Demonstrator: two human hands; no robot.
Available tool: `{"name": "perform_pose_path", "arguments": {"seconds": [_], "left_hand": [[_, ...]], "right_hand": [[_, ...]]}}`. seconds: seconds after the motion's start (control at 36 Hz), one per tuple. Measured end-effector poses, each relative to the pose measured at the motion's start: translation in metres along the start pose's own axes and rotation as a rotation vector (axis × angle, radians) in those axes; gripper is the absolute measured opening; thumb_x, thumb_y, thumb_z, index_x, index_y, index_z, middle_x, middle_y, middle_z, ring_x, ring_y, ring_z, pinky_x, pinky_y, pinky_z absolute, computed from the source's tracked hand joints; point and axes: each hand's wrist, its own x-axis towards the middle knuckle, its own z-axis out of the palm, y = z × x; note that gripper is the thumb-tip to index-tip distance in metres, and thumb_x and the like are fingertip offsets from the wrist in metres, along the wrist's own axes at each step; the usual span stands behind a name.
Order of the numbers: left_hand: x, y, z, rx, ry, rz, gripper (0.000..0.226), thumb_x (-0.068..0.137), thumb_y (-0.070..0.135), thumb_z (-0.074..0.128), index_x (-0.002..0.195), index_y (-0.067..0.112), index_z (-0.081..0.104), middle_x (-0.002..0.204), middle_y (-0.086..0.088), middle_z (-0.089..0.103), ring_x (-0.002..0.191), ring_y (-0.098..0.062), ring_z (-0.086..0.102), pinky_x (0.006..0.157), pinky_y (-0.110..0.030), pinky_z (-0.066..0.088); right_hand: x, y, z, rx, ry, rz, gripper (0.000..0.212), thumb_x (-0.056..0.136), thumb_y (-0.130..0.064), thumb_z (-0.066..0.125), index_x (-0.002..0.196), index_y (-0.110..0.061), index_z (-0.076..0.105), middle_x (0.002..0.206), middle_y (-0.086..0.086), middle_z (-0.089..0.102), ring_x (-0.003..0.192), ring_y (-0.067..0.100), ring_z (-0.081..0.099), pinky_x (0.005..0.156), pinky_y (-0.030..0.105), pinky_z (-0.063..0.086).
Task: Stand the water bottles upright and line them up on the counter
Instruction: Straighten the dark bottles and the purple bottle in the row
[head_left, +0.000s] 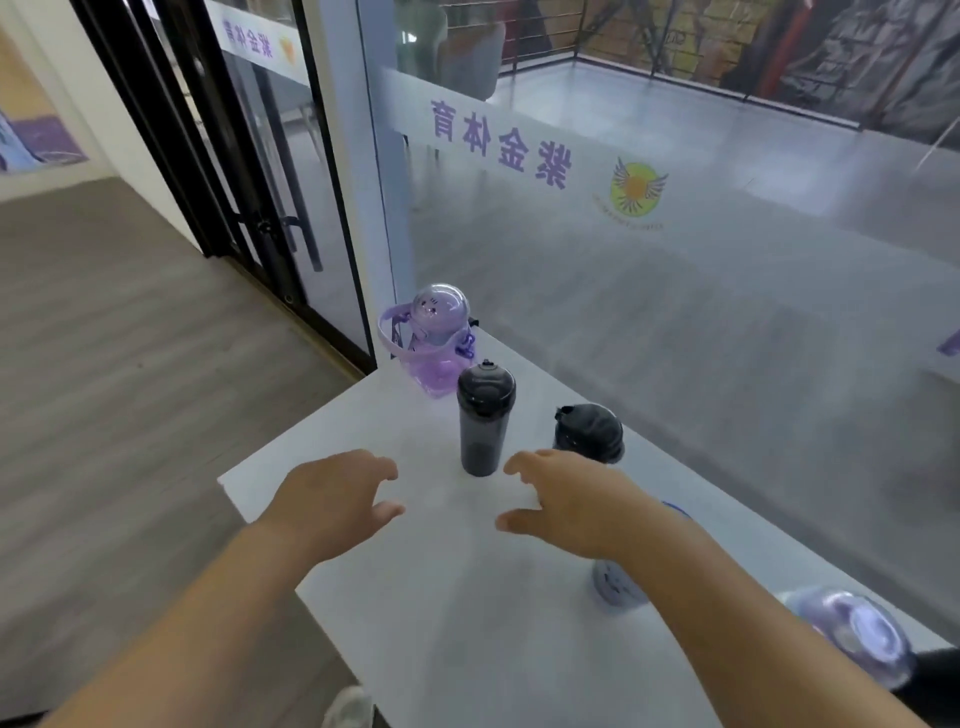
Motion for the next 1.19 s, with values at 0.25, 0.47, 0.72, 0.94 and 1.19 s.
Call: {"name": "perform_pose_path", "arguments": {"seconds": [0.25,0.47,0.72,0.94,1.19], "left_hand": [[0.086,-0.036,-0.04,-0.015,0.177,0.163,0.038,0.089,0.049,0.05,0.122,0.031,0.052,0.119,0.013,0.059,0.104,-0.012,0.059,0.081,-0.027,0.046],[0.187,-0.068,-0.059,-0.128,0.295,0.336,0.026,0.082,0.038,0.064,0.103,0.022,0.065,0.102,0.001,0.068,0.091,-0.024,0.063,0.07,-0.033,0.052],[0.266,-0.073,-0.057,-0.158,0.231,0.46,0.05,0.075,0.035,0.073,0.12,0.02,0.055,0.121,-0.006,0.051,0.104,-0.03,0.051,0.082,-0.041,0.051],[0.297,-0.063,-0.056,-0.154,0.013,0.522,0.073,0.075,0.041,0.071,0.138,0.032,0.034,0.141,-0.003,0.032,0.122,-0.029,0.039,0.097,-0.038,0.04],[0.315,-0.045,-0.059,-0.118,-0.086,0.518,0.082,0.076,0.039,0.069,0.144,0.029,0.024,0.138,-0.004,0.037,0.121,-0.03,0.039,0.095,-0.039,0.042]], "right_hand": [[0.048,-0.006,-0.045,0.055,0.298,0.175,0.045,0.088,-0.054,0.052,0.128,-0.033,0.045,0.121,-0.01,0.058,0.107,0.016,0.058,0.087,0.037,0.05],[0.102,-0.023,-0.049,0.189,0.385,0.318,0.052,0.086,-0.051,0.057,0.133,-0.034,0.04,0.134,-0.012,0.048,0.117,0.014,0.049,0.092,0.032,0.045],[0.139,-0.035,-0.025,0.274,0.276,0.384,0.063,0.081,-0.05,0.063,0.137,-0.037,0.037,0.137,-0.013,0.04,0.123,0.014,0.044,0.097,0.032,0.043],[0.146,-0.034,-0.026,0.282,0.252,0.459,0.061,0.079,-0.04,0.066,0.135,-0.034,0.041,0.13,-0.006,0.047,0.116,0.02,0.048,0.094,0.037,0.046],[0.152,-0.023,-0.031,0.277,0.353,0.575,0.059,0.082,-0.041,0.063,0.136,-0.029,0.043,0.129,-0.001,0.05,0.115,0.021,0.05,0.093,0.034,0.045]]}}
